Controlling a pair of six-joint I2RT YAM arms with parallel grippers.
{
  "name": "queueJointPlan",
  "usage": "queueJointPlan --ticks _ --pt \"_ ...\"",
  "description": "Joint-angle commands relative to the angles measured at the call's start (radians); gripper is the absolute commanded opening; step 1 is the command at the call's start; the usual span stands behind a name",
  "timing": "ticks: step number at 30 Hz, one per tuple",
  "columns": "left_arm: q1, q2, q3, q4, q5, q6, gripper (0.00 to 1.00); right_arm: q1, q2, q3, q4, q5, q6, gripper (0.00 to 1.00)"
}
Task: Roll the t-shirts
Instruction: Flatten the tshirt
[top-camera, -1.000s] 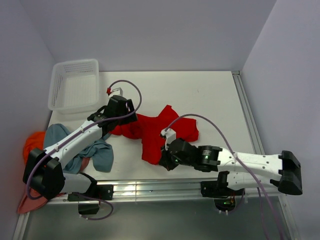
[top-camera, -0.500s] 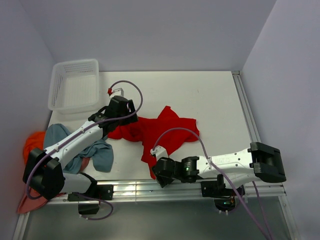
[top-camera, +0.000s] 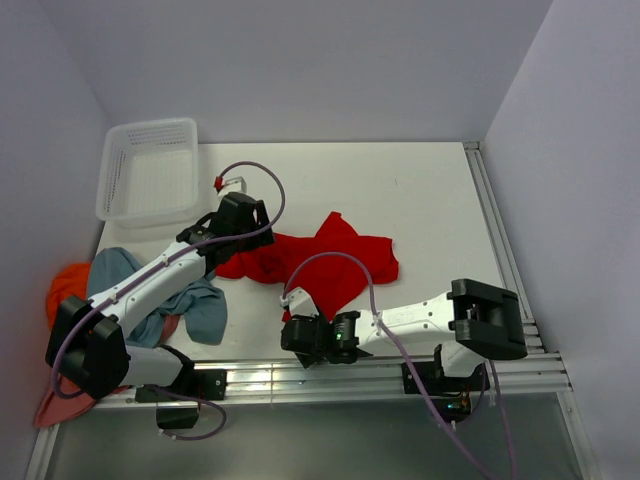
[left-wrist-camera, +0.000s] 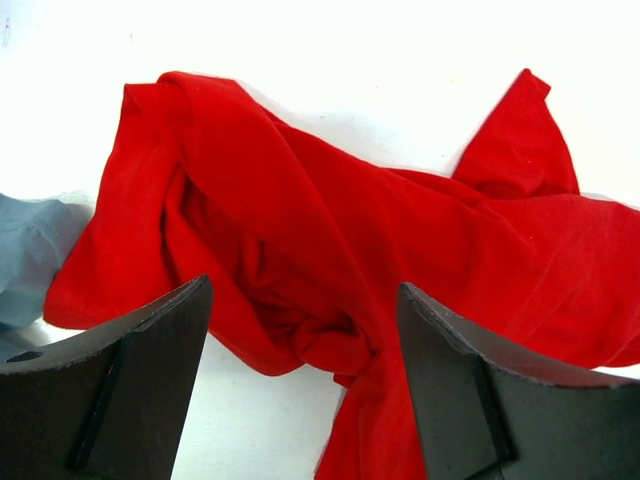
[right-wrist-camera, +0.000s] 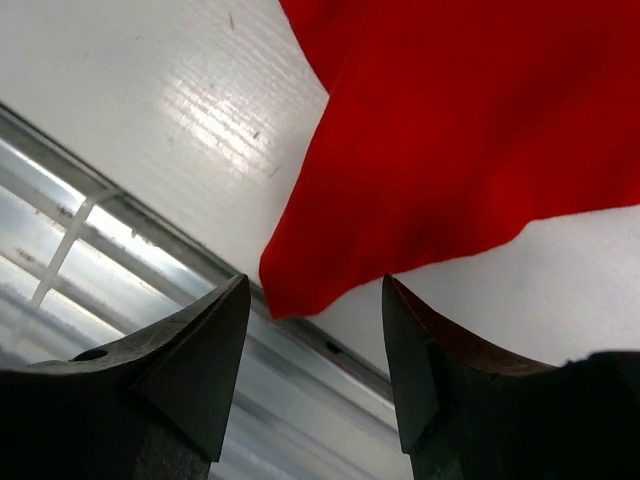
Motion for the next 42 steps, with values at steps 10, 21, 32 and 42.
queueJointPlan --ticks 10,21,32,42 --pt "-0.005 -0.025 0.029 -0.019 -0.032 0.031 0.8 0.012 0.028 0.023 -0.048 0.056 0.027 0.0" --pt "-0.015 -0.049 0.035 -0.021 -0.019 0.041 0.8 -0.149 -0.458 0.052 -0.274 0.276 -0.019 0.0" --pt "-0.054 -0.163 -0.109 0.246 0.161 0.147 0.84 -0.571 -0.616 0.365 -0.324 0.187 -0.3 0.0" --pt "-0.078 -0.14 -0.18 0.372 0.143 0.206 0.91 -0.862 -0.604 0.424 -0.281 0.017 -0.36 0.0"
